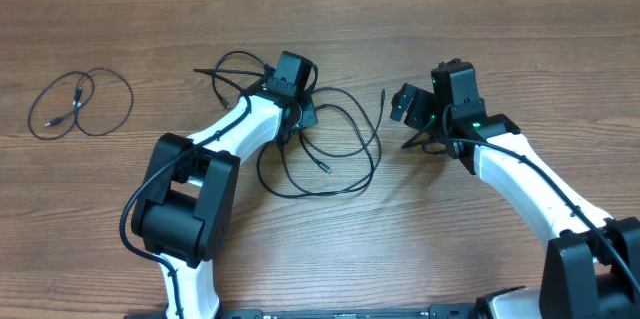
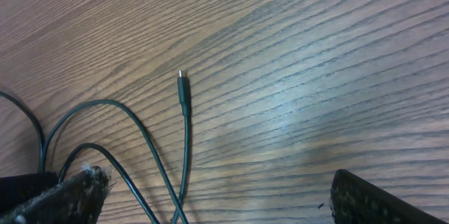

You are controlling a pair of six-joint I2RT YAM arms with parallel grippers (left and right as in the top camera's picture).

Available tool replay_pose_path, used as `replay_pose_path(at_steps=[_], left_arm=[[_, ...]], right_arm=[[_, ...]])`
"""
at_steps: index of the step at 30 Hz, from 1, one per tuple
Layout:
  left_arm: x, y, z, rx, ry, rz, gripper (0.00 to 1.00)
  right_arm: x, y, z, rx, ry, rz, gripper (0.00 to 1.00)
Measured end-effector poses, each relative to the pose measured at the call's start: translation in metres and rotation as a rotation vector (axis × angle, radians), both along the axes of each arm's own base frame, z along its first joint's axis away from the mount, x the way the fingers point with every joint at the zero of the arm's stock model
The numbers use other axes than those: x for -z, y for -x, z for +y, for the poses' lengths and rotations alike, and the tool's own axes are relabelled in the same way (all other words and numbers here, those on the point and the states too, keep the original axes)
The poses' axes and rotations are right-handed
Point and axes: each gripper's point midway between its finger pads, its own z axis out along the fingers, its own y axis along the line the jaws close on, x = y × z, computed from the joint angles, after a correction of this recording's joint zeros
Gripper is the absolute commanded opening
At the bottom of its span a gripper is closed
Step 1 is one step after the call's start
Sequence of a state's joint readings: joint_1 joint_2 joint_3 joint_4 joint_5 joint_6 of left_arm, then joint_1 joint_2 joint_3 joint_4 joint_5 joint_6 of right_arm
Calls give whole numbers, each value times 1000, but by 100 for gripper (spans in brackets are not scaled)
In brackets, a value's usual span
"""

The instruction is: Untangle cables

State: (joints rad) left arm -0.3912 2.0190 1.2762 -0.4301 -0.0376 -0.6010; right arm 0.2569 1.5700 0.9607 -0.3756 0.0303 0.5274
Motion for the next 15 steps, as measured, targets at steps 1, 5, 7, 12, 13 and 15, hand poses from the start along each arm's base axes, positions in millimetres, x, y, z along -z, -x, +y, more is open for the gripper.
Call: replay_pose_path(at_steps=[1,5,7,12,13,15], left_arm=[[0,0,-1,6,4,2,11],[0,3,-9,33,43,17,13],[0,3,-13,50,59,19,16],[-1,0,-19,73,84,13,19],[-1,0,-20,74,84,12,19],[-1,-1,-20,74,84,5,21]], right_arm=[[0,0,0,0,0,0,100],[0,0,0,-1,0,0,100],[0,0,0,0,0,0,100],[0,0,0,0,0,0,100],[0,0,0,0,0,0,100],[0,0,0,0,0,0,100]])
